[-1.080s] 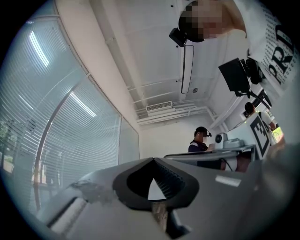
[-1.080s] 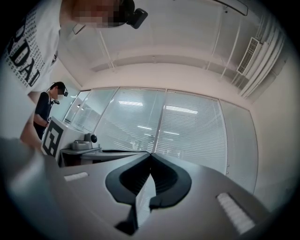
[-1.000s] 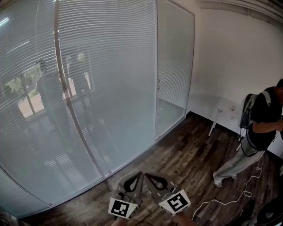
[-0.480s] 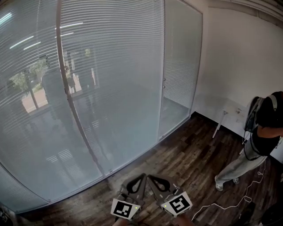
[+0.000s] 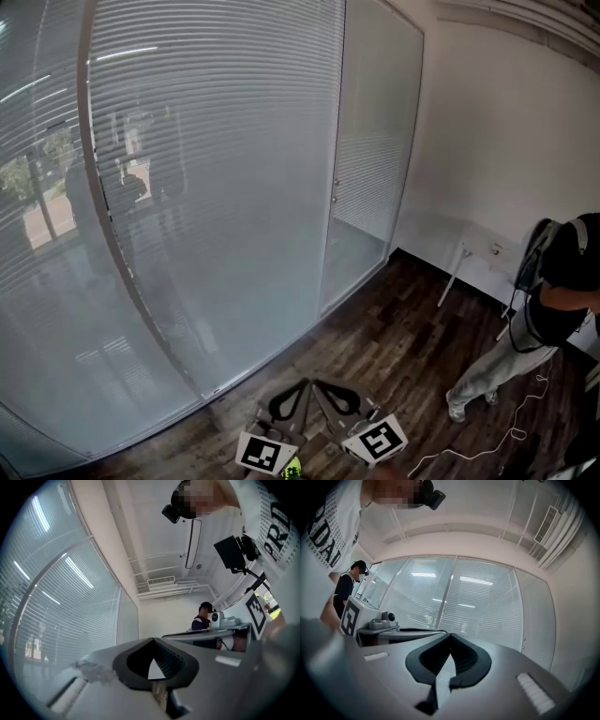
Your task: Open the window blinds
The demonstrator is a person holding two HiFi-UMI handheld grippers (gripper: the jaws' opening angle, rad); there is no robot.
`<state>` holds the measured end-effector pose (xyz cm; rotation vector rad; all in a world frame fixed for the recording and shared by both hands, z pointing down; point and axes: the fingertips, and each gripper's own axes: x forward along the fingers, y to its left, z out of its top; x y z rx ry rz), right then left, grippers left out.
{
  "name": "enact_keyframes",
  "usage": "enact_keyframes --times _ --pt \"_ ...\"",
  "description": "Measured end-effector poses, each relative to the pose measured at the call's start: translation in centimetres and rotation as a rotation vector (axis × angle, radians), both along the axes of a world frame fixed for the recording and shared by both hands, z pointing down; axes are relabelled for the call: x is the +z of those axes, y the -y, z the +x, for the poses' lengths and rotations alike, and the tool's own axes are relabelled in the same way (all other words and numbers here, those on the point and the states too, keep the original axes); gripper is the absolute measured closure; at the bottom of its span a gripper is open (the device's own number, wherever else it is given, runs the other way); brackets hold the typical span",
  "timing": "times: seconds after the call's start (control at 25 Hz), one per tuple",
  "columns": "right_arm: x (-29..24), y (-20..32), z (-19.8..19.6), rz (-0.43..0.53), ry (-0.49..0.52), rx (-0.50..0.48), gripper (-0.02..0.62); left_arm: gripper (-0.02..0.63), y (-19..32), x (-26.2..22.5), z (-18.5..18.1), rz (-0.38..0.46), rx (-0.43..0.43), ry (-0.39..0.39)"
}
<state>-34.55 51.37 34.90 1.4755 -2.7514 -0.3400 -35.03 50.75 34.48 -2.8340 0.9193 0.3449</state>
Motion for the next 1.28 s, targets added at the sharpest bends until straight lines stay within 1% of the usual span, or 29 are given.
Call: enact_keyframes --times 0.16,0.32,0.4,0.48,0.64,0.8,0.92,1.08,1.16,1.28 --pt "0.6 6.1 2.2 0.004 -0.023 0.040 0.588 0.615 6.0 0.4 2.1 0.011 0.020 -0.032" --pt "0.1 11.8 4.3 0.031 -0.004 0.074 0.588 0.615 11.6 -0.1 4.2 0.048 0.049 -0.027" --pt "0.7 14.4 5.1 0.016 -0.008 0.090 0.588 0.615 14.2 -0.1 4.6 0.050 0.053 -0.031" --pt "1.6 16.5 5.0 0.021 -0.010 0.089 0.588 0.615 16.3 0.9 4.6 0.042 0.052 -0.037" --pt "3.0 19.1 4.6 0.024 -0.012 0.081 0.588 0.615 18.9 2.6 4.3 0.039 0.046 -0.055" --pt "3.2 20.5 4.7 0.016 -0.016 0.065 0.589 0.615 20.3 3.0 4.4 0.008 0.033 -0.072" --pt "3.5 21.3 6.1 0.012 -0.006 0.058 0.588 0.615 21.1 3.2 5.8 0.006 0.025 -0.066" --pt "5.3 23.3 7.5 0.018 -0.017 0.051 0.588 0.615 23.1 5.2 7.3 0.004 0.014 -0.059" --pt "4.8 25.1 8.9 0.013 -0.009 0.052 0.588 0.615 24.9 4.5 8.6 0.000 0.010 -0.058" --pt "2.3 27.3 10.8 0.027 -0.027 0.034 0.588 0.615 27.1 2.2 10.6 -0.005 0.003 -0.050"
